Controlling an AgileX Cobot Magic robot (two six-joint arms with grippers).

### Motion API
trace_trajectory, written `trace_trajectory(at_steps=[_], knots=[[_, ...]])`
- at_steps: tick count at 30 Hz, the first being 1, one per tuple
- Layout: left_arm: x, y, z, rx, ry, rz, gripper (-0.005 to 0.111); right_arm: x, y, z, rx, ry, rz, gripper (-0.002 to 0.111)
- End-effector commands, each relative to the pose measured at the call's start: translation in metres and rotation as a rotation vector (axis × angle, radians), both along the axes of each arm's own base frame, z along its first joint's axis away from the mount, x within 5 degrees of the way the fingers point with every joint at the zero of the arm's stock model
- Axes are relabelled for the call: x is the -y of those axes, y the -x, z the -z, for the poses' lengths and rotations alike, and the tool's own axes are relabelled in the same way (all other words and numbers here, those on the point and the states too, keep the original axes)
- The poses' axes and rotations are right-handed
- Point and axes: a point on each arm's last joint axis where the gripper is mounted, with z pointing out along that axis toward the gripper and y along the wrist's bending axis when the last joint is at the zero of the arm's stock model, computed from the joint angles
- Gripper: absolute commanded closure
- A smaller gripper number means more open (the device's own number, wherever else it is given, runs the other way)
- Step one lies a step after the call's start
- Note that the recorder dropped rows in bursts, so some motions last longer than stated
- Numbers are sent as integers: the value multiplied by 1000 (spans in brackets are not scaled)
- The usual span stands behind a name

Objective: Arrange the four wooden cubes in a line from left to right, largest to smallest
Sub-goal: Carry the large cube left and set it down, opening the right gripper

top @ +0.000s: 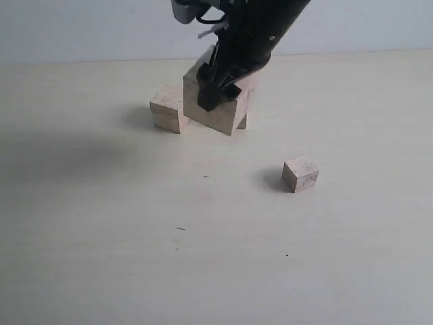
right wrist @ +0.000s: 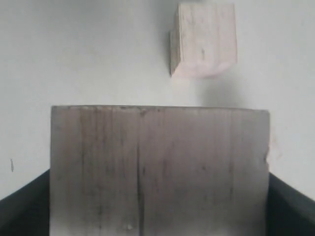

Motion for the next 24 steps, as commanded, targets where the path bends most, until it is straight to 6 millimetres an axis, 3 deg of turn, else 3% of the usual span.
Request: trace_trajectory(at_steps=[1,2,6,10,13,24], knots=[[1,0,0,14,8,7,107,-19,-7,-16,98,-97,-205,108],[1,0,0,14,8,7,107,-21,-7,-15,98,-100,-240,108],[1,0,0,14,8,7,107,-44,-11,23,-6,-10,-407,108],[1,0,0,14,8,7,107,-85,13,71,7,130,-618,108],[1,0,0,14,8,7,107,-97,21,90,3,181,-665,108],[1,0,0,14,8,7,107,-102,14,94,26,139,-529,108]])
